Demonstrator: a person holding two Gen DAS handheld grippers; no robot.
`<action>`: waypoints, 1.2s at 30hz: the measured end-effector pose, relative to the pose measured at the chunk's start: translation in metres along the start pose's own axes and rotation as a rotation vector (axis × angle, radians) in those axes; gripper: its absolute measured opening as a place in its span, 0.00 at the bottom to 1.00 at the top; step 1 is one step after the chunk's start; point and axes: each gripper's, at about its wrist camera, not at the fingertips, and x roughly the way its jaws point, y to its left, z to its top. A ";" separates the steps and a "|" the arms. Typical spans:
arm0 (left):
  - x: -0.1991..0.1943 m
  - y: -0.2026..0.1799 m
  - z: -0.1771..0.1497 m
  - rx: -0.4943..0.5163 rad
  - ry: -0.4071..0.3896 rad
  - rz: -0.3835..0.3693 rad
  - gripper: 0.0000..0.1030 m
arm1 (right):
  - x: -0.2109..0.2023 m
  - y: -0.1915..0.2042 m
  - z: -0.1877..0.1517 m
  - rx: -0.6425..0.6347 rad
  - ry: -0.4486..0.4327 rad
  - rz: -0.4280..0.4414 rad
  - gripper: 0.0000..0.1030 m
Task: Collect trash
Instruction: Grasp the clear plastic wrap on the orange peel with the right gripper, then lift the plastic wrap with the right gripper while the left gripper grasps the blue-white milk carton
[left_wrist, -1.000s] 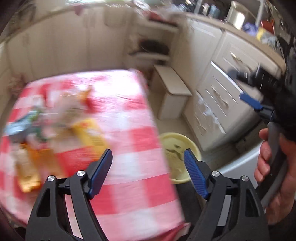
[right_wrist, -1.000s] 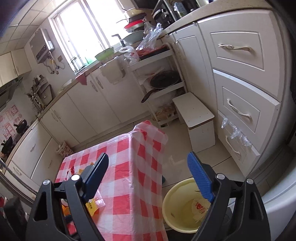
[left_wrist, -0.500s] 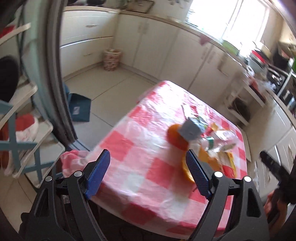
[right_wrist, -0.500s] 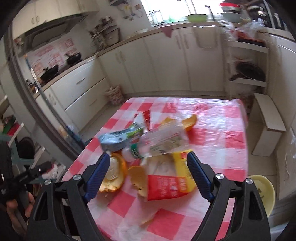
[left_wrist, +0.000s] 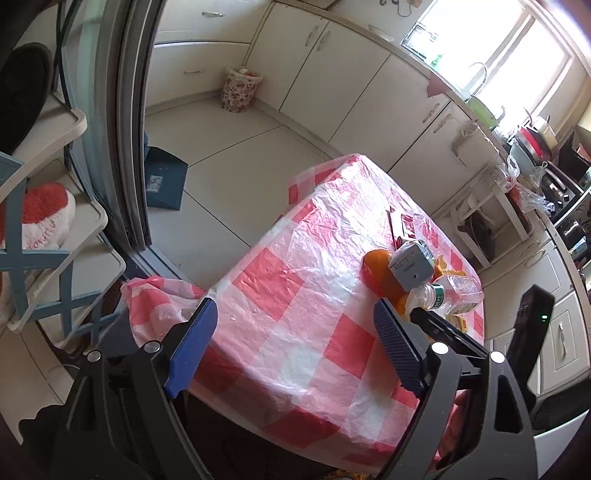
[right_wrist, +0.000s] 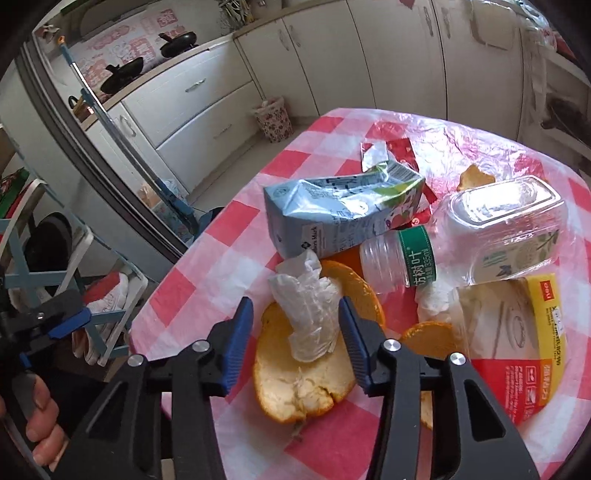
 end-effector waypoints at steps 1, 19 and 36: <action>0.000 0.001 0.001 -0.005 0.004 -0.005 0.81 | 0.002 0.000 0.000 0.009 0.004 0.003 0.40; 0.034 -0.076 0.002 0.279 0.052 0.000 0.83 | -0.083 -0.041 -0.002 0.117 -0.152 0.098 0.12; 0.147 -0.191 0.026 0.638 0.163 0.017 0.85 | -0.121 -0.113 -0.033 0.224 -0.168 0.036 0.15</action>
